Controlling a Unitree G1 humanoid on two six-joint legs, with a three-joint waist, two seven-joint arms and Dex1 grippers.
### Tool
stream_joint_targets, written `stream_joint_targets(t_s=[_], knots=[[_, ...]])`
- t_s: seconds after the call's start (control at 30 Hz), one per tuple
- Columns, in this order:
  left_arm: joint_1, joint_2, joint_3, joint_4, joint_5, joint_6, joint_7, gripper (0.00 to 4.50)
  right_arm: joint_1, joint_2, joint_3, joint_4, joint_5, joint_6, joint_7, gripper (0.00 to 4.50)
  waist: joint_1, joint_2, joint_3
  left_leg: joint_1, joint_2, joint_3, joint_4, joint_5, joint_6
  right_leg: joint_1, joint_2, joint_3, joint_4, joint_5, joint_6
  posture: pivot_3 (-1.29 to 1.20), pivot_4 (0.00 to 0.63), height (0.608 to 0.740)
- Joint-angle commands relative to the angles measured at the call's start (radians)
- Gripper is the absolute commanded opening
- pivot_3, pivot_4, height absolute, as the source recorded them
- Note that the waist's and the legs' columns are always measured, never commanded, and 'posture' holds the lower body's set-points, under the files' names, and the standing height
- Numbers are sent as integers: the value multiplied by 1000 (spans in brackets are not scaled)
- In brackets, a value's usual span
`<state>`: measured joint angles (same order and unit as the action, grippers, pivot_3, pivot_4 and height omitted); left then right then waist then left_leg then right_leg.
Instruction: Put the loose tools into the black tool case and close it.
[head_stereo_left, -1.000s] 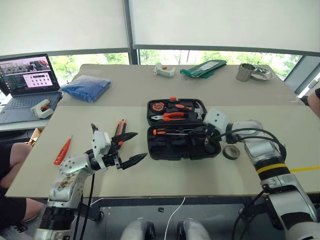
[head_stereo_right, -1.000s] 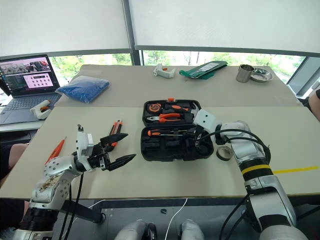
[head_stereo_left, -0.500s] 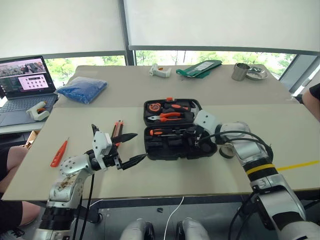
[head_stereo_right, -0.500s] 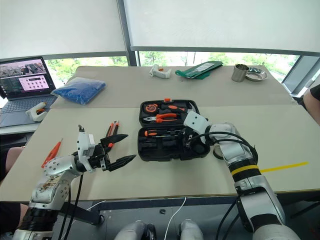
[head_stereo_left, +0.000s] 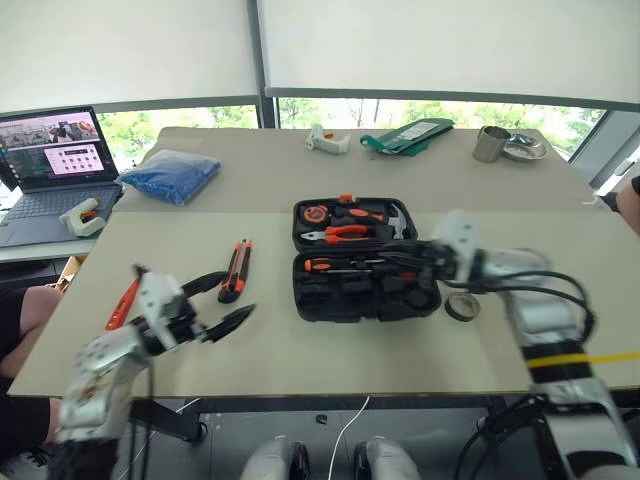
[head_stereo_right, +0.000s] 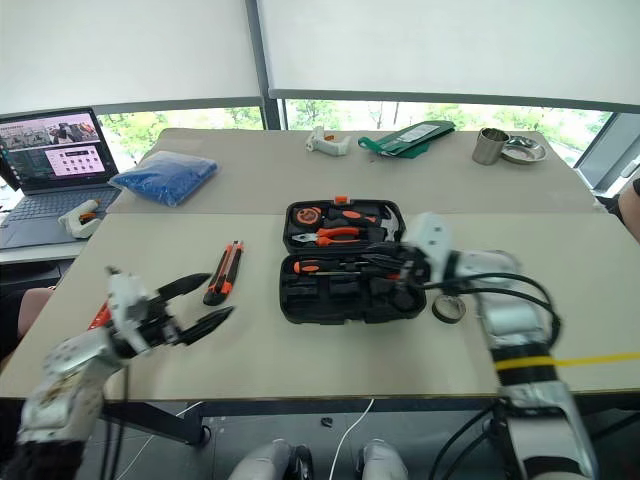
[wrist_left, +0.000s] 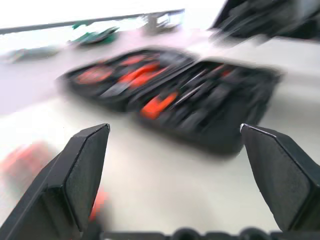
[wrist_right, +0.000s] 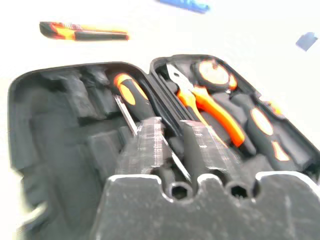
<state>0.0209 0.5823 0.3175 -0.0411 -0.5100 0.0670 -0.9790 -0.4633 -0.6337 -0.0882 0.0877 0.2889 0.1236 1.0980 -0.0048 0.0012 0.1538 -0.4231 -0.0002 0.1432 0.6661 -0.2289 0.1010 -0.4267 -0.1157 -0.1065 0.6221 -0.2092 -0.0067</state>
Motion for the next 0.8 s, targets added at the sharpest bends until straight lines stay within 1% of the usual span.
stream_joint_targets(t_s=[0.03,0.07,0.13,0.2,0.23,0.3,0.33,0.43,0.53,0.63,0.73,0.8], knots=[[100,19,137,-17,-9,-31,51,4500,137,-10,-130,-149,166,-5,42,2470,1,0,0,0,0,0,0,-1,0,0,0,0,-1,0,0,0,150,740],[144,23,175,-14,-8,-33,58,4500,183,-2,-159,-173,201,-32,60,2760,2,0,0,0,0,0,0,-1,1,0,0,0,-2,0,0,0,150,740],[240,28,267,7,0,-12,104,4500,276,12,-204,-215,232,-73,62,3542,-2,0,0,0,0,0,-2,-1,1,1,0,1,-5,0,1,0,150,740],[293,17,331,24,-11,-1,147,4500,335,9,-217,-238,244,-83,70,4203,-7,0,0,1,0,0,-6,-1,1,2,0,0,-10,0,2,0,150,740],[322,6,359,29,-21,2,161,4500,365,7,-216,-243,250,-104,95,4446,-6,-1,0,1,0,0,-6,-1,1,2,0,0,-10,0,3,0,150,740],[379,-27,406,27,-41,15,198,4500,433,-6,-201,-256,247,-143,156,4446,-5,-1,0,1,0,0,-6,-4,6,0,0,0,-11,-5,8,0,150,740],[411,-45,422,21,-44,22,213,4500,464,-10,-191,-264,238,-163,179,4446,-2,-1,0,1,0,0,-6,-5,7,0,0,1,-11,-7,6,0,150,740],[493,-92,448,-16,-64,42,235,4500,505,13,-183,-287,240,-189,161,4446,0,-1,0,2,0,0,-6,-6,9,1,0,2,-12,-7,7,0,150,740],[494,-105,460,-73,-105,79,273,4500,509,31,-174,-291,238,-218,145,4446,6,-4,1,2,0,0,-6,-6,9,1,-1,3,-12,-7,7,0,150,740],[432,-65,455,-106,-126,144,327,4500,493,46,-155,-311,248,-223,129,4446,21,-4,1,2,0,0,-6,-6,9,0,-1,3,-11,-7,7,0,150,740],[341,9,429,-104,-112,249,403,4500,458,57,-140,-336,266,-201,97,4446,24,-4,1,1,0,0,-6,-6,8,-1,0,3,-10,-6,7,0,150,740],[257,75,389,-73,-77,322,452,4500,425,61,-129,-354,281,-173,67,4446,23,-4,1,1,0,0,-6,-6,8,-1,0,3,-10,-6,8,0,150,740]])
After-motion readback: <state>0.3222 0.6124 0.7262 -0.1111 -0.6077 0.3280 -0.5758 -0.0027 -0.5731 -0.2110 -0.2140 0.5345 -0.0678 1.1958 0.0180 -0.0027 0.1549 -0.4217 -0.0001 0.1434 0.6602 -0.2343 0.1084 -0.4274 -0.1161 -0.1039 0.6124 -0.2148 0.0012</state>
